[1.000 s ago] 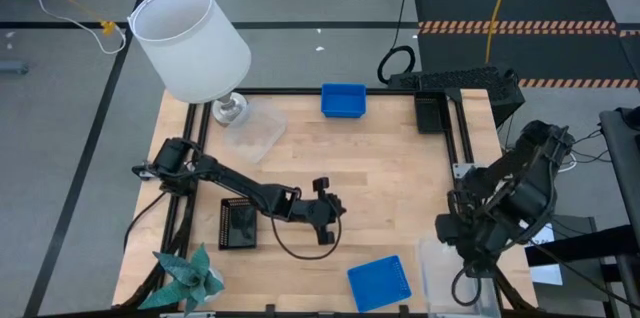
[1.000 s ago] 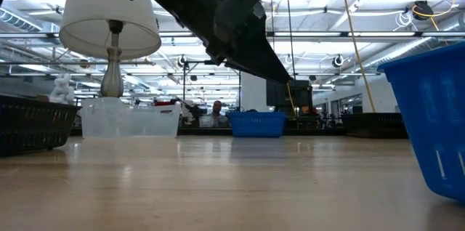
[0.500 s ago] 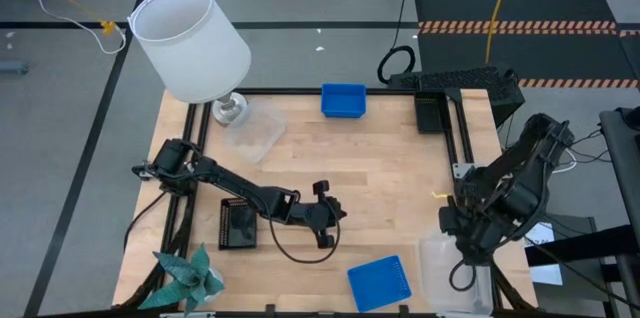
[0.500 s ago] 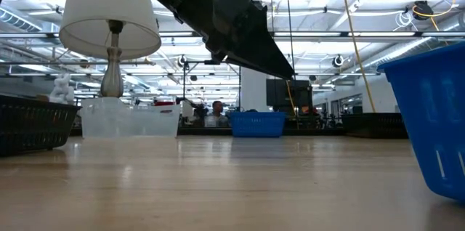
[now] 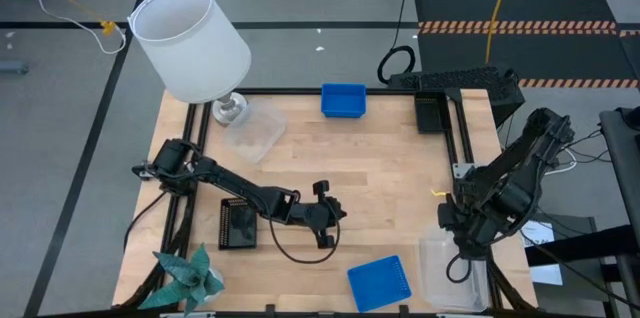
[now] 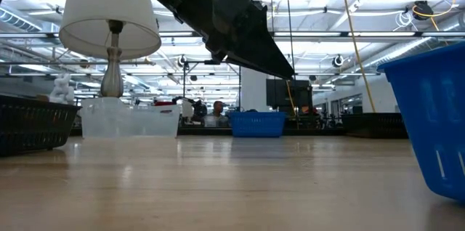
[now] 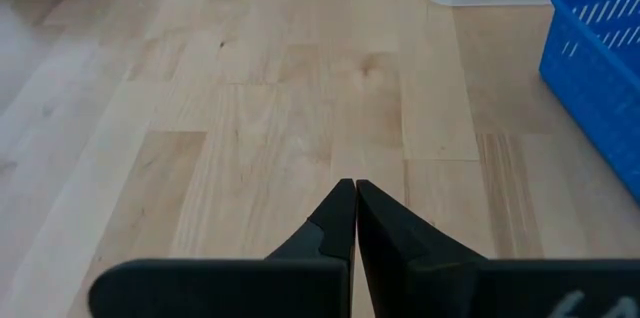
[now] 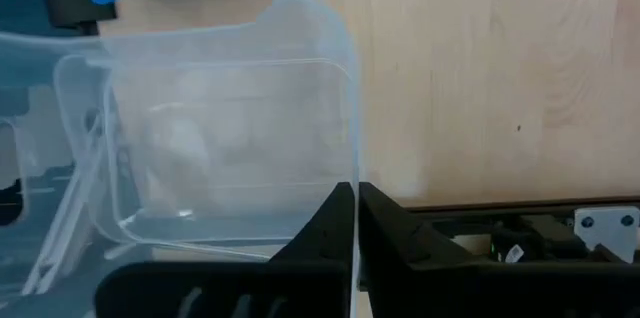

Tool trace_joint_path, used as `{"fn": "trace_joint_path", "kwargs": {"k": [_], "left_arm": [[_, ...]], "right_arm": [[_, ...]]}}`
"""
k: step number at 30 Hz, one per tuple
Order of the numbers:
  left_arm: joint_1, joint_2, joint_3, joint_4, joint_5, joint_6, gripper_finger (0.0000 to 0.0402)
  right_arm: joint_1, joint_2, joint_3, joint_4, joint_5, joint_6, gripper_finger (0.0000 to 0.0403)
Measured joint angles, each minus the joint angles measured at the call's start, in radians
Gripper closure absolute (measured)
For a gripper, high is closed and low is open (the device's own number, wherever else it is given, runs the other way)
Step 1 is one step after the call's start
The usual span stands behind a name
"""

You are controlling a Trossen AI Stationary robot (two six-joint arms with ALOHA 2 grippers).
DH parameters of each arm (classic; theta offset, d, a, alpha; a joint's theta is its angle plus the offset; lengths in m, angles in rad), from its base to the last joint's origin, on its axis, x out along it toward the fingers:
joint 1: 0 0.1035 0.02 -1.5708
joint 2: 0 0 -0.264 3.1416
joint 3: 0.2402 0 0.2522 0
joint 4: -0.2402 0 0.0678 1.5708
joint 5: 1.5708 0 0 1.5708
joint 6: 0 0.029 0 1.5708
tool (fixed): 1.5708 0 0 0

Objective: Stack baskets by color
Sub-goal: Stack the middle transparent bin on top of the bottom transparent bin

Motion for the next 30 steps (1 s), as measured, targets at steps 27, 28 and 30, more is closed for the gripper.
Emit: {"fn": "trace_joint_path", "kwargs": {"k": [27,28,30], "left_arm": [[0.0,0.0,0.0,0.0,0.0,-0.004,0.0385],[0.0,0.0,0.0,0.0,0.0,-0.004,0.0385],[0.0,0.0,0.0,0.0,0.0,-0.004,0.0385]], "right_arm": [[0.0,-0.06,-0.268,0.201,0.0,-0.003,0.0385],[0.0,-0.06,-0.276,0.205,0.0,-0.003,0.0383],[0.0,-0.06,-0.293,0.217,0.0,-0.003,0.0379]]}}
